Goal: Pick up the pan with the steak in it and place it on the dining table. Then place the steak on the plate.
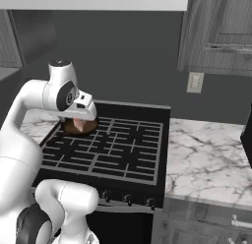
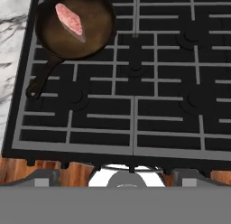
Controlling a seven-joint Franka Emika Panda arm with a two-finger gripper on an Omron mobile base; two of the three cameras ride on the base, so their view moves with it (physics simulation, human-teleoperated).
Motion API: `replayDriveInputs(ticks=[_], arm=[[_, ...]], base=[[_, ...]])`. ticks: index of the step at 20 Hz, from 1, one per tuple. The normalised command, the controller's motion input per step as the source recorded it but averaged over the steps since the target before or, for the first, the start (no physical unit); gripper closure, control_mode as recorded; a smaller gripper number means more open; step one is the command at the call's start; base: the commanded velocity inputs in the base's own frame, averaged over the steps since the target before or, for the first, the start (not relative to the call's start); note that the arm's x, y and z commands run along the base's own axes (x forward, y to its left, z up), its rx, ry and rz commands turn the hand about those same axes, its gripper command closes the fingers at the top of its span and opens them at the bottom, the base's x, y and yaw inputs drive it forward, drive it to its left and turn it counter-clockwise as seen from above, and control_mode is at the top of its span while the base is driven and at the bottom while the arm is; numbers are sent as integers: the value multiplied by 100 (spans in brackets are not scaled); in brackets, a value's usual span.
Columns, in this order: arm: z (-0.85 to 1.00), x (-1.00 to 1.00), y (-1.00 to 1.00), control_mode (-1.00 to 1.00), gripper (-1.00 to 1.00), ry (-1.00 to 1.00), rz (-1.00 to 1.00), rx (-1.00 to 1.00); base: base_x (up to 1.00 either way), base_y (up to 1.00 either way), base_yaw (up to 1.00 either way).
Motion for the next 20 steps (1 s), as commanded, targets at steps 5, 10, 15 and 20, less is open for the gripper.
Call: replayDriveInputs(ticks=[5, 10, 15, 20], arm=[[-28, 22, 26, -100, -100, 0, -5, 3], [-29, 30, 42, -100, -100, -1, -8, 1], [-27, 26, 60, -100, -100, -6, -11, 0], [-25, 1, 53, -100, -100, -12, -8, 0]], base=[[0, 0, 0], [0, 0, 0], [0, 0, 0], [0, 0, 0]])
